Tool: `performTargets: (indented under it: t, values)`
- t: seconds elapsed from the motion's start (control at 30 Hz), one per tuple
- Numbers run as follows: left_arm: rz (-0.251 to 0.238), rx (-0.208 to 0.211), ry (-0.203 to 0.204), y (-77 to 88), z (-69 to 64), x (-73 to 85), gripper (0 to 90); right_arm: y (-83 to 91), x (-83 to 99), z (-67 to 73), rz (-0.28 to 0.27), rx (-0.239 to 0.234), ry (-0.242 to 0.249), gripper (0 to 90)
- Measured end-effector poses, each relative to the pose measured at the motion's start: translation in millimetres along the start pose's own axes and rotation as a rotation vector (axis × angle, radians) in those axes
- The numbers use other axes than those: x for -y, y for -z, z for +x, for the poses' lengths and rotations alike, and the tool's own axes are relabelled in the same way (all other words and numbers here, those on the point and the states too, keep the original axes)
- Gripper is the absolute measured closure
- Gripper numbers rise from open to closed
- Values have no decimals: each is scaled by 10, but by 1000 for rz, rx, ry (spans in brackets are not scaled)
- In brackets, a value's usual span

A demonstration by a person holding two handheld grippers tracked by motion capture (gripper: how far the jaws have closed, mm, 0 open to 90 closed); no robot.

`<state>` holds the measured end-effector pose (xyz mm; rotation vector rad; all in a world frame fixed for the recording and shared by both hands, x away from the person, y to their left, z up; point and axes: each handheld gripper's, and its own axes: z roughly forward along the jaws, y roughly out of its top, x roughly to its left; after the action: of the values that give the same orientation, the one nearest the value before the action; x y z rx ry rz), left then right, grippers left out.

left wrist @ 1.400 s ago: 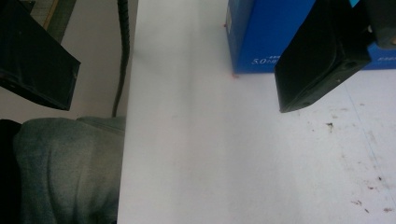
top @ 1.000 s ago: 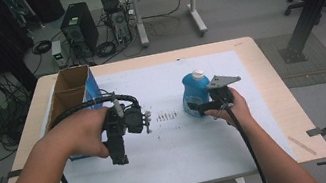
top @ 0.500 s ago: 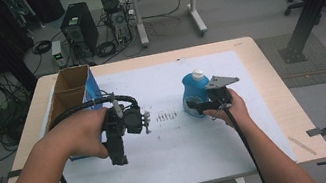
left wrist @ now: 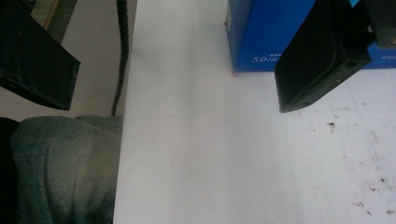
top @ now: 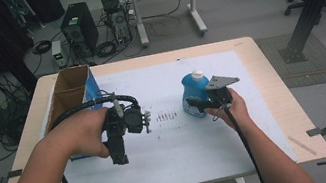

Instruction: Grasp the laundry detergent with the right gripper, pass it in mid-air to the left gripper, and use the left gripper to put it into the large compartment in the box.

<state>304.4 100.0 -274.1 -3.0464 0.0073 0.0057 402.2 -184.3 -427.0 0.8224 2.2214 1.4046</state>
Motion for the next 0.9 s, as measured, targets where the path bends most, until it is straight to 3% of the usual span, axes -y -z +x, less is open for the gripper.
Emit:
performTargets:
  t: [0.2,0.33,0.4,0.43,0.57,0.9]
  values:
    - [9,-7,-2,17,4,-16,4,122,-96,17,-12,-77,14,457]
    - [12,-7,-3,46,11,-10,3,241,-213,54,-12,-113,45,456]
    - [8,-11,-2,58,14,-10,4,331,-292,72,-12,-141,71,454]
    - [7,-12,-1,70,16,-12,4,420,-353,87,-10,-182,90,454]
    - [3,-15,-2,77,23,-19,3,538,-426,125,-4,-226,114,455]
    - [5,-22,-3,110,47,-36,4,686,-479,264,16,-325,161,453]
